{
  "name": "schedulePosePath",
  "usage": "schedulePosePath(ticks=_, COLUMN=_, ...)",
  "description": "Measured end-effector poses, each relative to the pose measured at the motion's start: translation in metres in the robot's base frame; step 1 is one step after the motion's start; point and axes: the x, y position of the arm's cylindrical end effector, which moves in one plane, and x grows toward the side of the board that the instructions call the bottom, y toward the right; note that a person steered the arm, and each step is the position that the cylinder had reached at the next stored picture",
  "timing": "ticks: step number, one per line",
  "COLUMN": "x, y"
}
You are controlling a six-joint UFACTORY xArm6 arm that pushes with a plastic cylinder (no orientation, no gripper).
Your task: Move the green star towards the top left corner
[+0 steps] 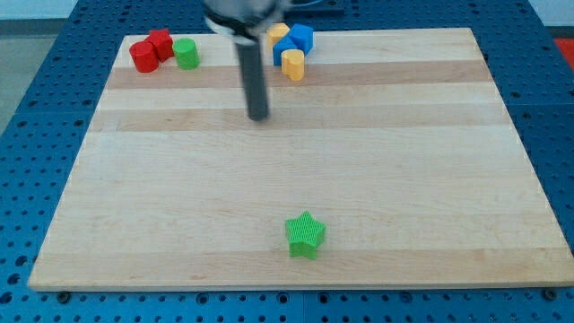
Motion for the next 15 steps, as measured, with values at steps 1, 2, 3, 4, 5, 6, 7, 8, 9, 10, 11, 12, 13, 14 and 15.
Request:
schedulePosePath(ticks=1, x=0.076, y=0.083)
schedulePosePath(ticks=2, x=0.161, y=0.083)
schedulePosePath(ticks=3, x=0.192, y=0.03)
schedulePosePath(ticks=4, x=0.198, y=-0.018)
schedulePosePath(ticks=5, x=0.198, y=0.011)
schedulePosePath(ticks=6, x=0.179, y=0.032)
schedulePosePath(ticks=7, x=0.153, y=0.01)
schedulePosePath(ticks=8, x=0.163, y=-0.019)
schedulePosePath(ticks=9, x=0.194, y=-0.019)
schedulePosePath(ticks=10, x=0.201, y=-0.035)
schedulePosePath(ticks=11, x=0.198, y=-0.069)
schedulePosePath(ticks=12, x=0.192, y=-0.068)
schedulePosePath(ticks=13, x=0.15, y=-0.056)
schedulePosePath(ticks=14, x=0.117, y=-0.087)
schedulePosePath(ticks=15, x=0.081, y=-0.132)
